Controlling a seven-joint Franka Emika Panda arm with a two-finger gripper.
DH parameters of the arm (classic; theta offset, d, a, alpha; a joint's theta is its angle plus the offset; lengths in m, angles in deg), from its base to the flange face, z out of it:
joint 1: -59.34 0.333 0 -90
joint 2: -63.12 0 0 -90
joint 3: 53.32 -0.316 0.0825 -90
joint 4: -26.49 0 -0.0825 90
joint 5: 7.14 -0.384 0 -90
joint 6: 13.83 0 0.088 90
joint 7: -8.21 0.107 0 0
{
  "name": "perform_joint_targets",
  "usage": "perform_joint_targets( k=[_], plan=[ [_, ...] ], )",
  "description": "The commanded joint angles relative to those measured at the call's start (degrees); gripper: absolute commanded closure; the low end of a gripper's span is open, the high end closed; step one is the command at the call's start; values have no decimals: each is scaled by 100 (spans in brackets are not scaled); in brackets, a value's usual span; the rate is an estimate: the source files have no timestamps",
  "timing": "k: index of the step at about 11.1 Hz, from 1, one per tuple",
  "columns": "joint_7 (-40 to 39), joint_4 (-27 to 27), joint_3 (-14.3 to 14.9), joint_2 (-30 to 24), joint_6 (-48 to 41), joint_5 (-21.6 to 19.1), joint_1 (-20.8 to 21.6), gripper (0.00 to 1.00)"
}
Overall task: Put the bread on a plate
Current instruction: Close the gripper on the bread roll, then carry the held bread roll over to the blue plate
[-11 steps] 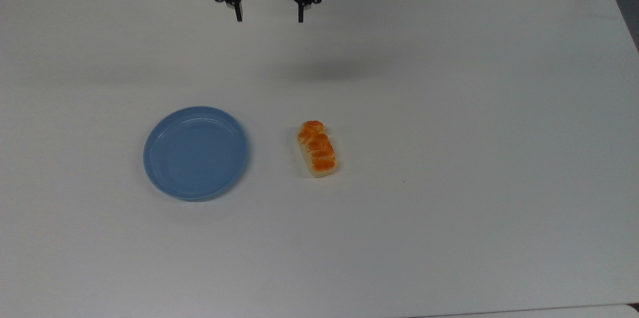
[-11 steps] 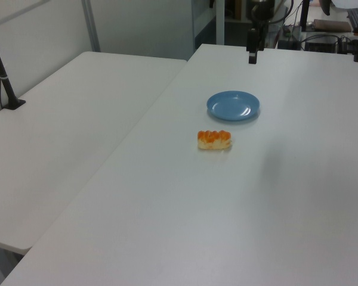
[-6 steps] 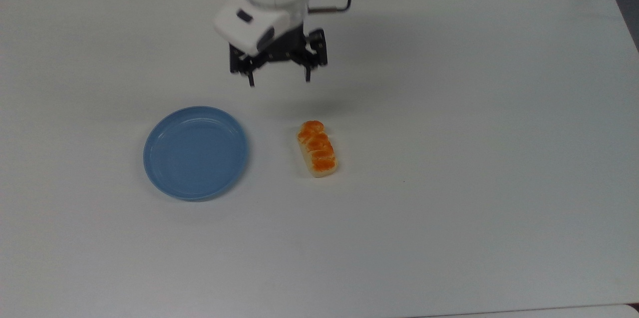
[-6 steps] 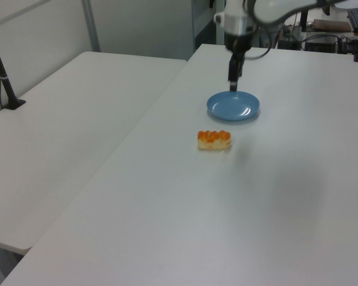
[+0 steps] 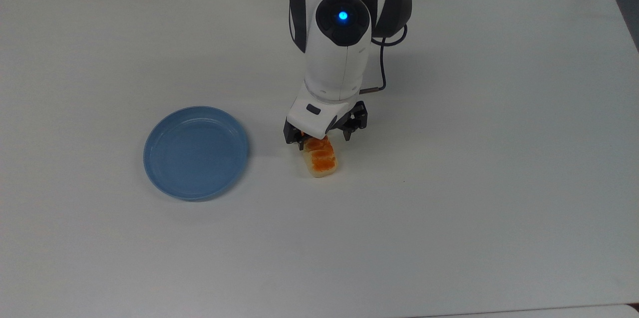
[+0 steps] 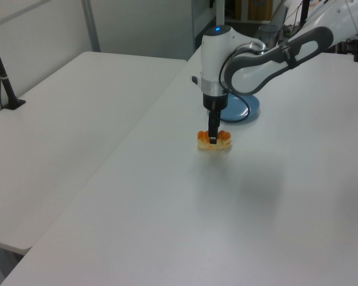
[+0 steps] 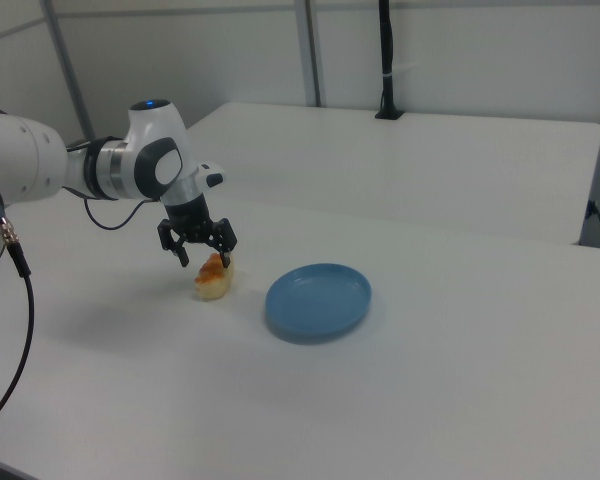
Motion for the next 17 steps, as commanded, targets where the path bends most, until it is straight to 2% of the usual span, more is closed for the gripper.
perform_joint_targets(
  k=[1,4,8,10,12,14,17],
  plan=[
    [-55,71,35,99,195,63,-20,0],
    [-55,54,35,134,195,37,-29,19],
    [-116,54,44,178,143,45,-38,36],
    [-117,53,62,161,116,63,-151,37],
    [-125,71,97,-93,-41,63,-371,37],
    [-432,237,114,-217,-418,19,-730,37],
    [-494,247,123,-209,-438,72,-1179,37]
  ],
)
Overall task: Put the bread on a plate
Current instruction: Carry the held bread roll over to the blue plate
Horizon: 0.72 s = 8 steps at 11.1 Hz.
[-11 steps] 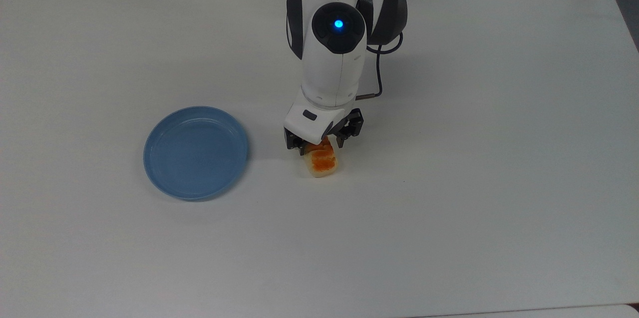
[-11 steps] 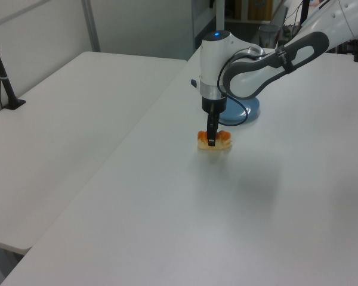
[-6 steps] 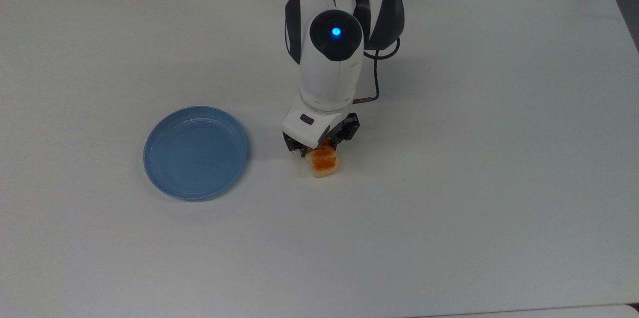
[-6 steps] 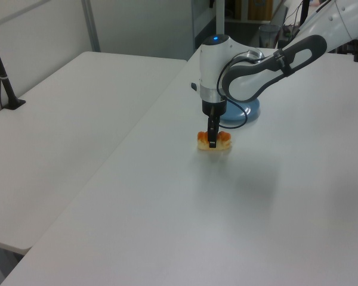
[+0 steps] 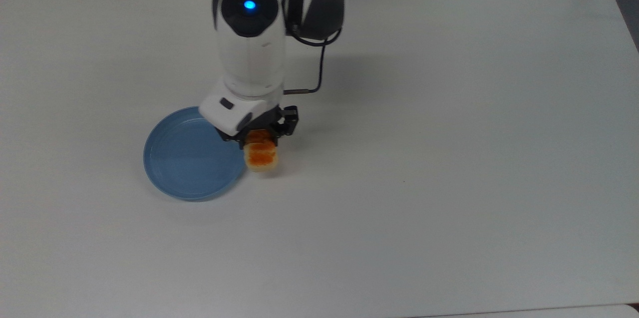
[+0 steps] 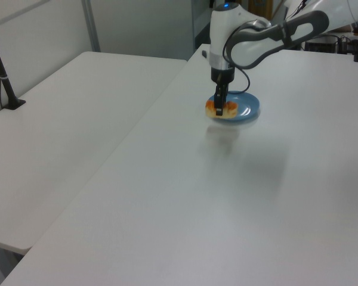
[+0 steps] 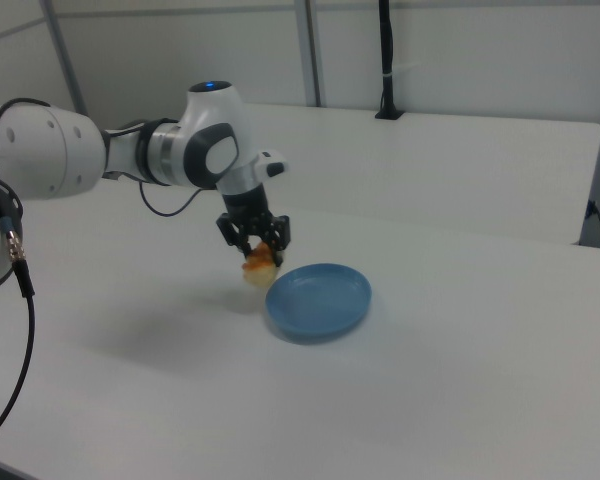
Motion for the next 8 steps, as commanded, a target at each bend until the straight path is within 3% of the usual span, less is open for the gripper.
perform_joint_targets(
  k=[1,4,8],
  plan=[
    [-356,-74,1,-67,-65,72,-358,37],
    [-570,-82,1,-14,145,28,-771,37],
    [-16,-91,-7,249,445,36,-877,36]
  ],
)
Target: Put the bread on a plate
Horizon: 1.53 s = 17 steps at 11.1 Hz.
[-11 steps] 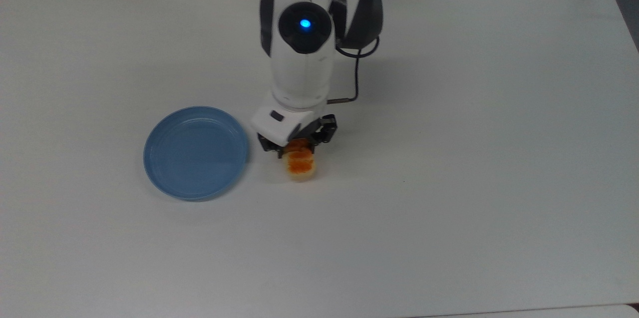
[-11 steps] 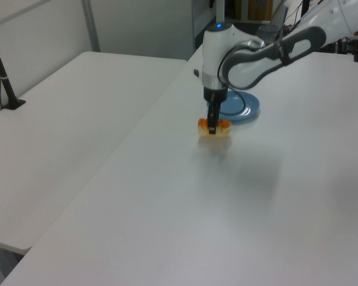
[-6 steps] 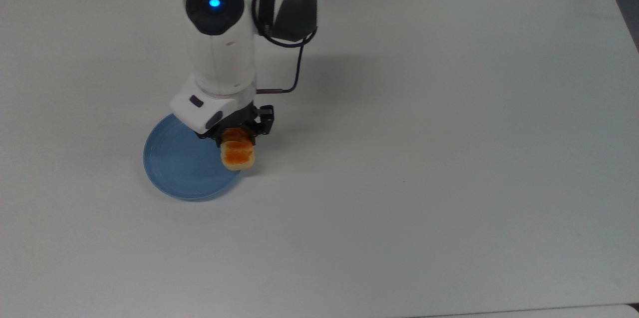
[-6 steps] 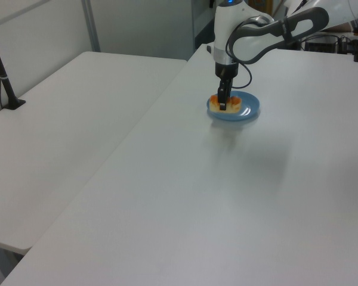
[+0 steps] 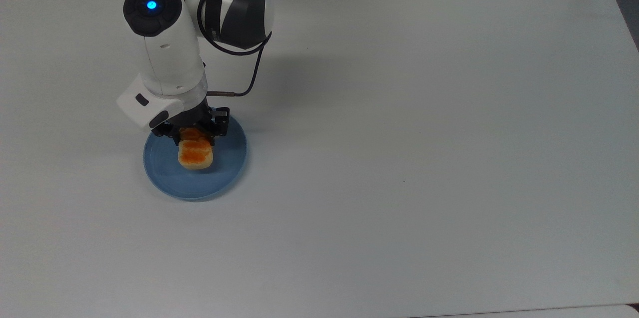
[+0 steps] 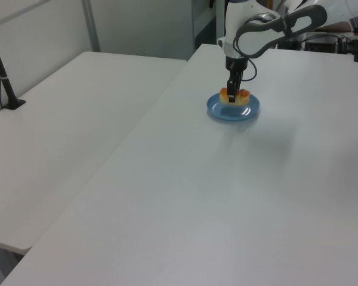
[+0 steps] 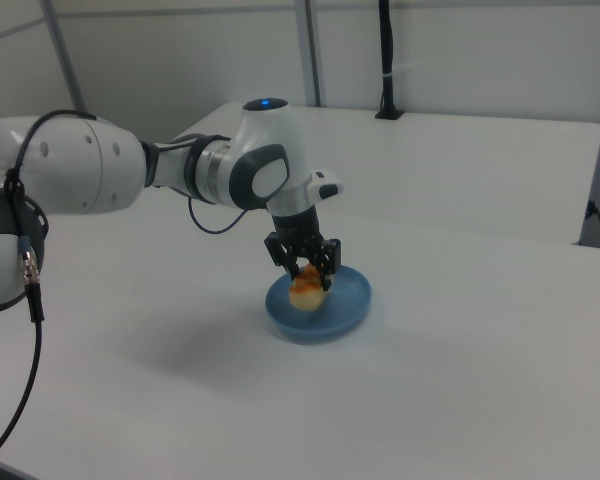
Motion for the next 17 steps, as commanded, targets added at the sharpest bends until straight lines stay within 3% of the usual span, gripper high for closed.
perform_joint_targets(
  k=[1,2,4,5,8,14,17],
  plan=[
    [318,-70,-25,107,256,47,19,32],
    [309,-78,-25,115,265,55,19,27],
    [318,-70,-25,89,256,56,10,4],
    [301,-61,-25,-33,213,12,10,0],
    [466,-70,-87,-814,-697,46,298,0],
    [1688,-245,-26,-2633,-2896,47,1117,0],
    [1655,-298,-43,-2846,-3144,12,1127,0]
  ],
)
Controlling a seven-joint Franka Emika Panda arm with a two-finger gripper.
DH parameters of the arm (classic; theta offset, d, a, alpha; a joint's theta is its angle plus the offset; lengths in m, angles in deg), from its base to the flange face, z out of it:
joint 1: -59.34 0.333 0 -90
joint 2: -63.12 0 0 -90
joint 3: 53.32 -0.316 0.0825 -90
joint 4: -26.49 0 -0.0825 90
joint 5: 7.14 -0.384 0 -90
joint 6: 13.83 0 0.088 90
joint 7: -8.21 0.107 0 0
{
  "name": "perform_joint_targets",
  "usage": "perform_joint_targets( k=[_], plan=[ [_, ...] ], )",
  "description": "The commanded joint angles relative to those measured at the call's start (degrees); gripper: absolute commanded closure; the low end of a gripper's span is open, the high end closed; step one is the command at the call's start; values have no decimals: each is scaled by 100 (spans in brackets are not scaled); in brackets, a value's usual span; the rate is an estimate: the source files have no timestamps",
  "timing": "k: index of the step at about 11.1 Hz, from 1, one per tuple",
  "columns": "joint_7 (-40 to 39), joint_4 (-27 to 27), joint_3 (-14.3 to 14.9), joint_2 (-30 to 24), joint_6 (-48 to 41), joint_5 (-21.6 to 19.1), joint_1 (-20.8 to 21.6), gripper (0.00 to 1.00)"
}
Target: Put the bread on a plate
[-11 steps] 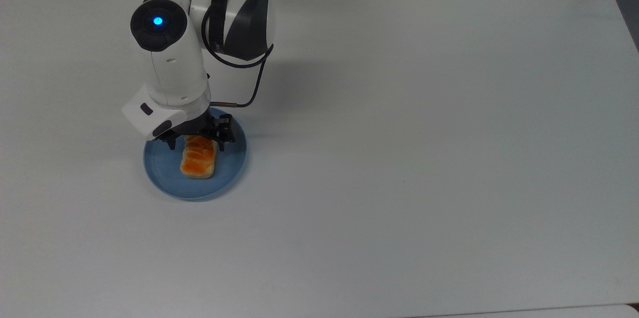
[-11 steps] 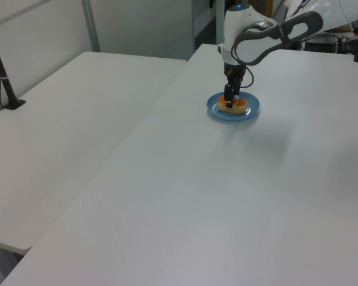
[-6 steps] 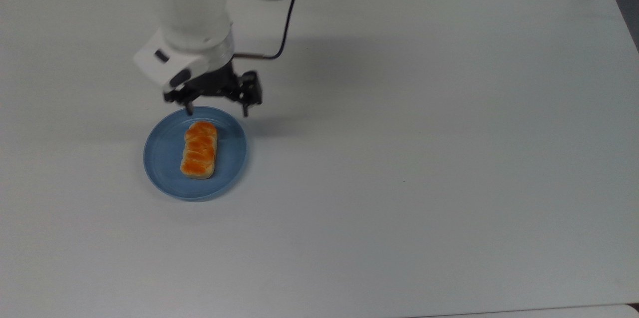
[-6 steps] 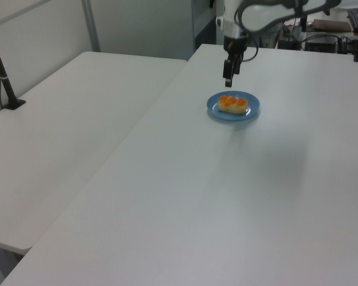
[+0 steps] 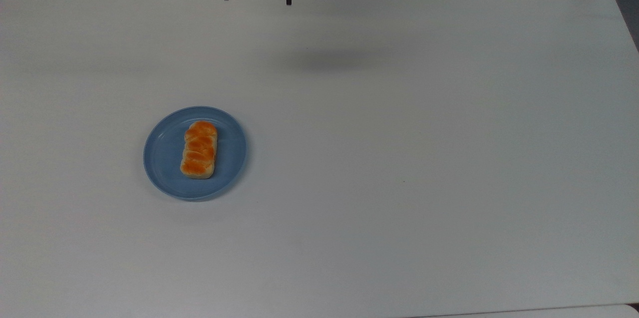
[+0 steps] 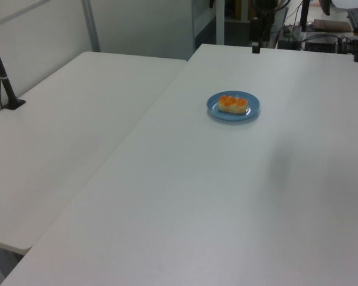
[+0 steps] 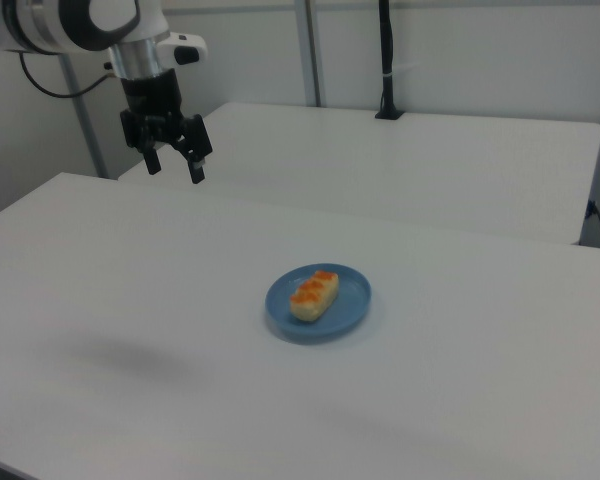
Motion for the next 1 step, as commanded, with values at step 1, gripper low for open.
perform_joint_targets(
  k=[1],
  plan=[
    [77,-317,73,-232,-117,11,93,0]
  ],
)
